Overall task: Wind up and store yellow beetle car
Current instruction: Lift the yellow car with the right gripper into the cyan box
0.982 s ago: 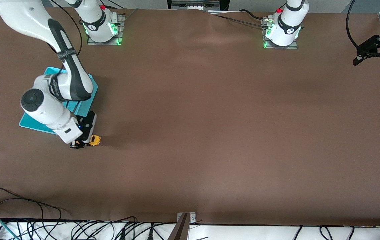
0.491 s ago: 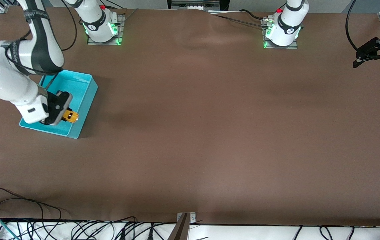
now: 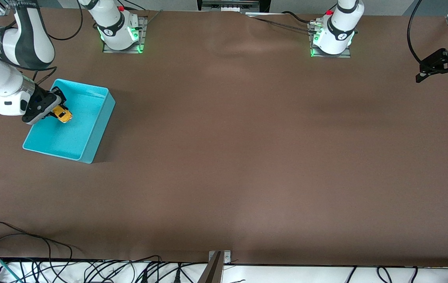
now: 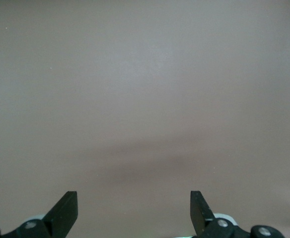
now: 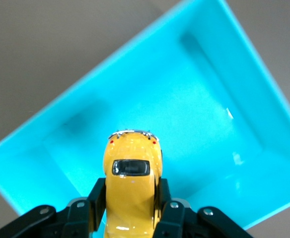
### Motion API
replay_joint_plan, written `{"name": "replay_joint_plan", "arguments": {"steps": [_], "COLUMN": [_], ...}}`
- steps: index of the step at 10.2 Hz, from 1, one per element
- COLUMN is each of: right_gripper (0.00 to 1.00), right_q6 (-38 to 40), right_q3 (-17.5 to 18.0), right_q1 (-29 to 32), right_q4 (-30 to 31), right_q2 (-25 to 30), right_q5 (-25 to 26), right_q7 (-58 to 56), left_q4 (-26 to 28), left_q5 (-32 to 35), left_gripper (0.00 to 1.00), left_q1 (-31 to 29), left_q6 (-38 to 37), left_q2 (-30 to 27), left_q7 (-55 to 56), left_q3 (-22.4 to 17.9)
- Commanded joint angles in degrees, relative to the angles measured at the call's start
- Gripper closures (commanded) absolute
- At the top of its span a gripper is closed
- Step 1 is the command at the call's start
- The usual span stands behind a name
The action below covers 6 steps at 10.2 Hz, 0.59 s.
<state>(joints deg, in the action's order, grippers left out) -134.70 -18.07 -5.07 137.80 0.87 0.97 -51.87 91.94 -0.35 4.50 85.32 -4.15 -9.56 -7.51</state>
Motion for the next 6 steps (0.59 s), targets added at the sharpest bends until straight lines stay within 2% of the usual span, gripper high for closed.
{"name": "replay_joint_plan", "arguments": {"steps": [1, 4, 6], "right_gripper": [1.00, 1.00, 1.00], "right_q6": [-6.61, -8.29, -9.00], "right_q3": [-0.30, -1.78, -1.88], "right_q1": [-0.20, -0.20, -0.03], "right_q4": [4.67, 4.67, 4.50], "right_q2": [-3.04, -8.58, -10.09], "right_q5": [0.70, 0.53, 0.44], "right_q7": [9.66, 10.74, 10.74], "left_q4": [-2.11, -2.11, -2.20], "left_q5": [0.26, 0.17, -1.31], "left_gripper": [0.00, 0.00, 0.00], "left_q1": [0.24, 0.33, 0.50], "left_q6": [-1.47, -1.82, -1.82], "left_q2": [0.81, 0.72, 0.98], "left_q7": [2.53, 2.62, 2.88], "left_q3": [0.13, 1.44, 1.97]}}
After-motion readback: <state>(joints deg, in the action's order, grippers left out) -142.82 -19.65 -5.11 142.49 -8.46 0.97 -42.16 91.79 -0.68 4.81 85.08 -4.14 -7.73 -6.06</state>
